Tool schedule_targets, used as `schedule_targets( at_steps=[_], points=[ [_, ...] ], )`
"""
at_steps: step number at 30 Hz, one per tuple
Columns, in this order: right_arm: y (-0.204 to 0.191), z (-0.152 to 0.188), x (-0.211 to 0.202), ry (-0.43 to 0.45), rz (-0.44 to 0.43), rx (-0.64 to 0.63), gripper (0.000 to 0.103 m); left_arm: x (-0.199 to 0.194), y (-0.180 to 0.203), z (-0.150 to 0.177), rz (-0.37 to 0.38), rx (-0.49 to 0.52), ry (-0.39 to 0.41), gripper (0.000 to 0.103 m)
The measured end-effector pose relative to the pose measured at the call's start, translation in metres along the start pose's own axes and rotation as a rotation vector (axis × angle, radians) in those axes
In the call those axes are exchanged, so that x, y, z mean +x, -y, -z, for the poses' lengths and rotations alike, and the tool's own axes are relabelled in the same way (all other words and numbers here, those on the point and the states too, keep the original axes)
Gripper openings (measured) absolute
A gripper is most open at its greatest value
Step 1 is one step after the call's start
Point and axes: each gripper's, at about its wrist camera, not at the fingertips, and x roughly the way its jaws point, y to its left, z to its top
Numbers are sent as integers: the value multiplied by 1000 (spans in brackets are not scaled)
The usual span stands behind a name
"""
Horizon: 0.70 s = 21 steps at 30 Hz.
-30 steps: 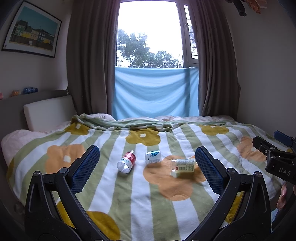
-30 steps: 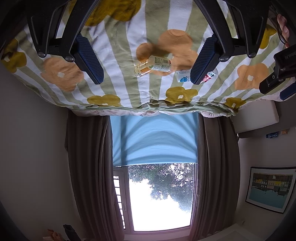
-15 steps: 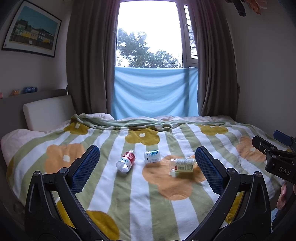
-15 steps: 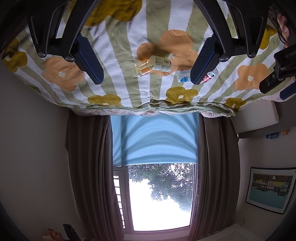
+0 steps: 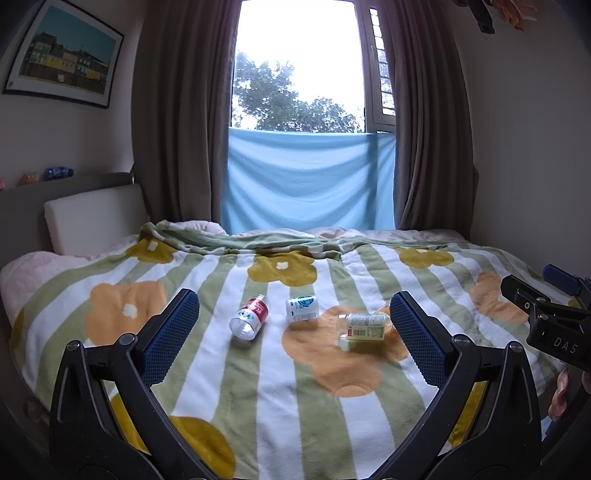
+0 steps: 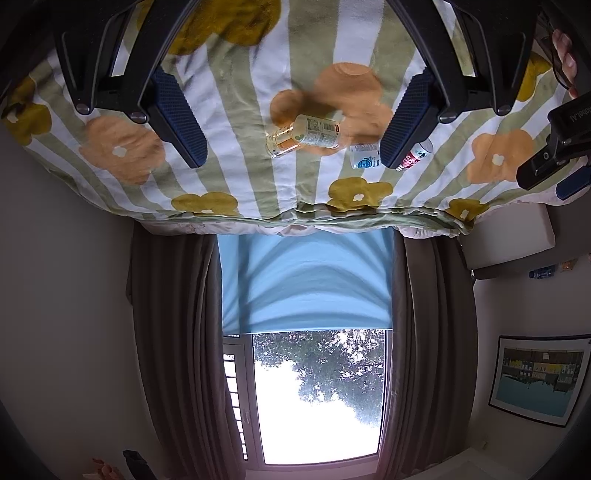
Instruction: Flip cup upside down
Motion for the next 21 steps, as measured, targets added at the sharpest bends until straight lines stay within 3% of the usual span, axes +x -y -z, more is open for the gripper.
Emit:
schedule_targets(
  at_steps=[10,15,21],
  points=[
    [3,-10,24,-54,-26,-20,93,22,-9,-3,-4,-6,-52,103],
    [4,-24,60,-141,-49,-82,93,60,-19,6,10,-28,-194,103],
    [-2,-27,133,-277,-118,-251,93,103,-34,30,17,-73,-303,103]
  ],
)
